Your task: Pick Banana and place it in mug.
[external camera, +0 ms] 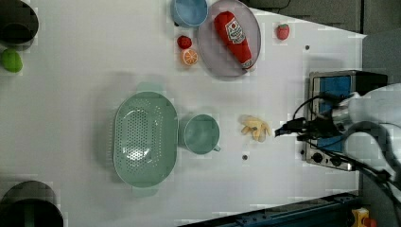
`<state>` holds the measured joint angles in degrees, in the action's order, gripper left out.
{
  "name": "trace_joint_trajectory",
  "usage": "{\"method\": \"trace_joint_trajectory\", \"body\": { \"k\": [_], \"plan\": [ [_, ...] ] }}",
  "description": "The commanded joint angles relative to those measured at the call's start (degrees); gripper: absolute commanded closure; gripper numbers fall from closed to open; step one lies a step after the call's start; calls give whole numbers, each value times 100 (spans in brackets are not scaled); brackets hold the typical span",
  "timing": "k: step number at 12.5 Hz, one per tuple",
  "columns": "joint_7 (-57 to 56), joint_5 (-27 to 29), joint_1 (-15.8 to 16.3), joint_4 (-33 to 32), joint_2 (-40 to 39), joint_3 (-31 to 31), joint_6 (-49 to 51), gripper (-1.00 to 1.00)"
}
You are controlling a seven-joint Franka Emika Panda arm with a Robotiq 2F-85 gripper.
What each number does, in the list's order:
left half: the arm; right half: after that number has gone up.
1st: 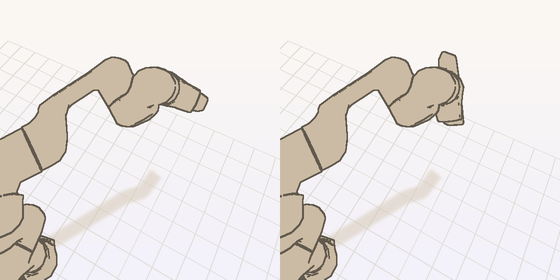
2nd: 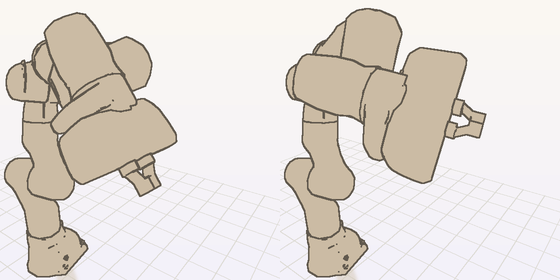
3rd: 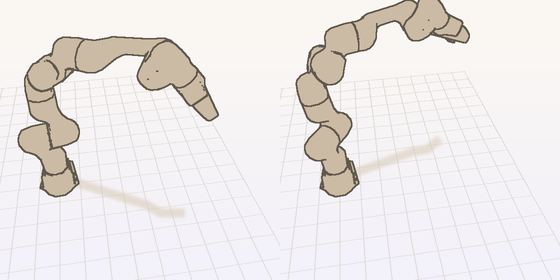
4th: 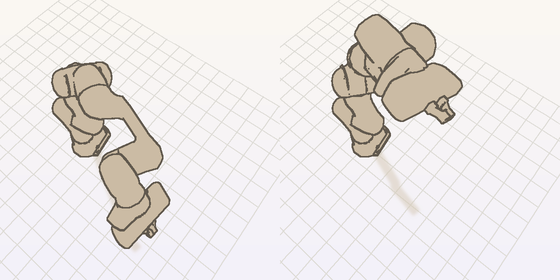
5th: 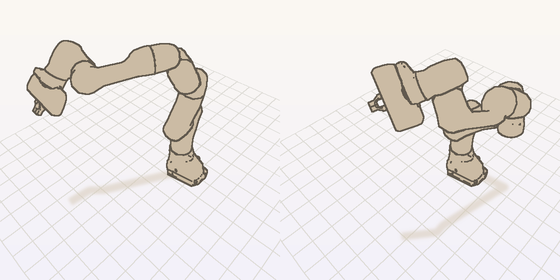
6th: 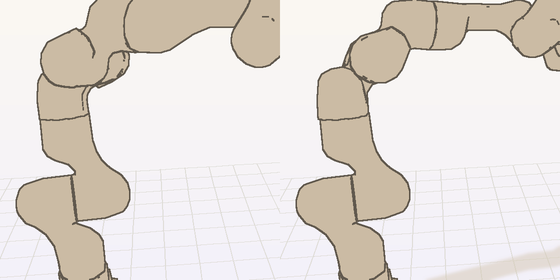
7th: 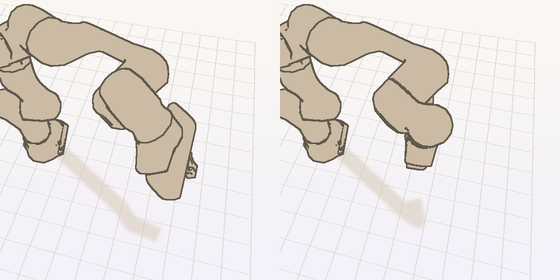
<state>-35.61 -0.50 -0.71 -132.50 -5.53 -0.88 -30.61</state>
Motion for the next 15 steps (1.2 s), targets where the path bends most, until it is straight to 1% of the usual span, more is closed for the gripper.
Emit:
{"method": "trace_joint_trajectory", "body": {
  "k": [1,4,6,9,13,14,15],
  "plan": [
    [-1428,0,-68,-187,-31,-58,-1109,-100],
    [-2283,-1,-68,-437,-515,-60,-1967,-100],
    [-2772,-1,-69,-492,-882,-75,-2397,-100],
    [-2807,-2,-69,-520,-1360,-122,-2825,-100],
    [-2807,-2,-68,-521,-1703,-121,-3380,-100],
    [-2809,-2,-69,-527,-1724,-130,-3386,-93],
    [-2805,-2,-70,-539,-1735,-150,-3386,-69]
  ]
}}
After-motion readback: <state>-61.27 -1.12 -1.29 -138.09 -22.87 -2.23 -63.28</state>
